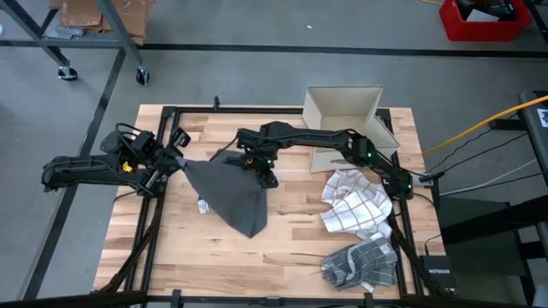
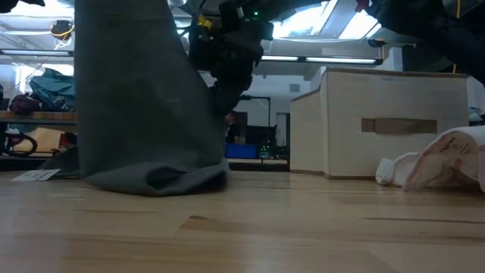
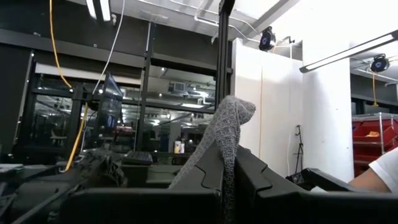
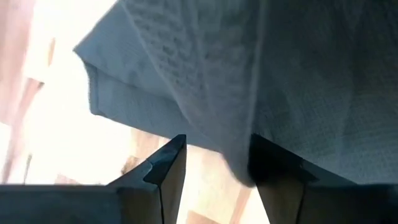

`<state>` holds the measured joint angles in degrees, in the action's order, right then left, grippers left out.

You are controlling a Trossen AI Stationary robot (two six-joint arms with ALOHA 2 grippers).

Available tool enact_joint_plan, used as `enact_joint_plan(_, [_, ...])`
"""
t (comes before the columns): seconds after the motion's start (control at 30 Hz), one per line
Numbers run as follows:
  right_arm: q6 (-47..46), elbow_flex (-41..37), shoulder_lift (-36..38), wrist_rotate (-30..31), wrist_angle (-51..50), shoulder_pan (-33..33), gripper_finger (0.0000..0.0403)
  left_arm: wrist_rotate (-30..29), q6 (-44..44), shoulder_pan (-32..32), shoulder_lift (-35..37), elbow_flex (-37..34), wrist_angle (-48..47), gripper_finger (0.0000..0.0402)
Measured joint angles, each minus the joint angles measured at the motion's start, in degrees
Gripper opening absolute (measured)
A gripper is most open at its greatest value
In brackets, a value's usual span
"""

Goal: Fold towel
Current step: Fold the gray kitchen towel

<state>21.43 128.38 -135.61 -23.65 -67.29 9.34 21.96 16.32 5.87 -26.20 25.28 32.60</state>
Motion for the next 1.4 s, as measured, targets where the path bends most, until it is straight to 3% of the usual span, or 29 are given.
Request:
enact_joint_plan(0.13, [-0.2,0.0,0.0,-1.9,0.6,0.0,0.0138,0.0,0.0,0.0,0.0,0.0,0.0,0.0])
enact_joint_plan(0.43, [-2.1,0.0,0.0,-0.1,-0.3,0.0,0.0015,0.0,0.0,0.0,0.0,0.0,0.0,0.0])
enact_joint_plan(0.77, [-3.2,0.0,1.1,2.5,-2.8,0.0,0.0004,-0.3,-1.9,0.0,0.0,0.0,4.2,0.0])
enact_joint_plan(1.03, [-2.8,0.0,10.2,18.8,-11.8,0.0,0.0002,-8.6,-7.6,0.3,0.0,-0.1,7.2,0.0])
enact_joint_plan(1.23, [-3.0,0.0,19.4,33.7,-13.5,0.0,0.0001,-26.2,-16.2,0.3,-0.1,-0.1,11.6,0.0])
enact_joint_plan(1.4, [-3.1,0.0,25.9,48.7,-6.7,0.1,0.0001,-39.5,-28.9,0.3,-0.2,0.0,21.0,0.0])
